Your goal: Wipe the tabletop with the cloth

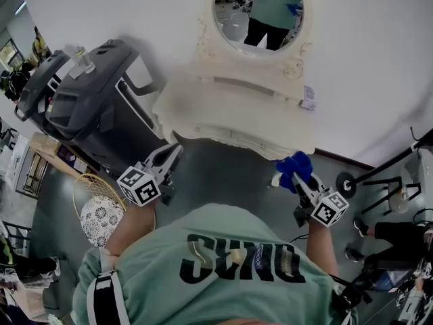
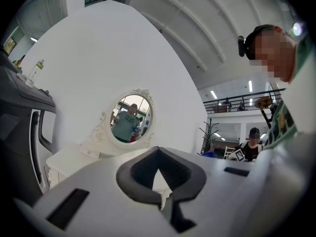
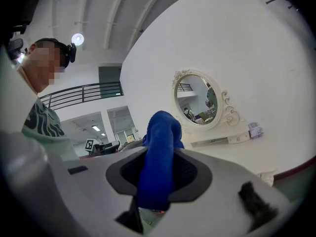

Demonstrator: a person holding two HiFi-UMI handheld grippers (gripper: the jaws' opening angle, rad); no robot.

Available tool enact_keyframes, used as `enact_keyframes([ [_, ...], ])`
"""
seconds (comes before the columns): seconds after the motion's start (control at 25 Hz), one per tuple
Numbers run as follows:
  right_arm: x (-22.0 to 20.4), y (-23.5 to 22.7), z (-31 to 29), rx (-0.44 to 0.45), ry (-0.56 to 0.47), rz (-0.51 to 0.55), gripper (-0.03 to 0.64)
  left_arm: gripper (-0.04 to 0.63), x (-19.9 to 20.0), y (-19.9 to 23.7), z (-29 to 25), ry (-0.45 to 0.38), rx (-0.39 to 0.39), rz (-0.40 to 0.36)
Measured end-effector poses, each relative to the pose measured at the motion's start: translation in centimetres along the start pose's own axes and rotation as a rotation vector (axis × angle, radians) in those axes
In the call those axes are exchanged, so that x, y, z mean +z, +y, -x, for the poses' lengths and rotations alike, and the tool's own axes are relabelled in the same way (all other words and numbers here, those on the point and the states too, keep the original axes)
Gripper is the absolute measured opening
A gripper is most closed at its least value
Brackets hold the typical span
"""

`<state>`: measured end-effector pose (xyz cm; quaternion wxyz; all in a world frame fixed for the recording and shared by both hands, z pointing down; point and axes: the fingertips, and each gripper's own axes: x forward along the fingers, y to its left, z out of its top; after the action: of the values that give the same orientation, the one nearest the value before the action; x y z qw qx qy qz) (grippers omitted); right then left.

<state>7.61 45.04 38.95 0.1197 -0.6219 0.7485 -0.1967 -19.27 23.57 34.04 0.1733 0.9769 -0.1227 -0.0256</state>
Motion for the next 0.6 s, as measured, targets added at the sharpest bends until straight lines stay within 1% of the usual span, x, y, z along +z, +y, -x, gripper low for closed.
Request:
enact_keyframes([
  [0.2,-0.1,-1.6,0.0,0.036,0.023,-0.01,0.117,-0.003,-0.8,-1.1,-1.7,0.025,0.014,-0.005],
  [0.32,-0.5,-2.5,-1.3,0.052,0.044,-0.016,0.117,-0.003,-1.2,-0.5,-2.1,0.035,0.029,0.0],
  [0.44,-1.3,-3.0,-3.6,0.059,0.06,-0.025,0.117,-0.003,-1.6,1.8,-2.2,0.049,0.046,0.003],
  [0.6,-1.9,-4.0,-8.5,0.049,0.083,-0.026,0.117,-0.003,-0.9,7.5,-3.4,0.042,0.051,0.019],
])
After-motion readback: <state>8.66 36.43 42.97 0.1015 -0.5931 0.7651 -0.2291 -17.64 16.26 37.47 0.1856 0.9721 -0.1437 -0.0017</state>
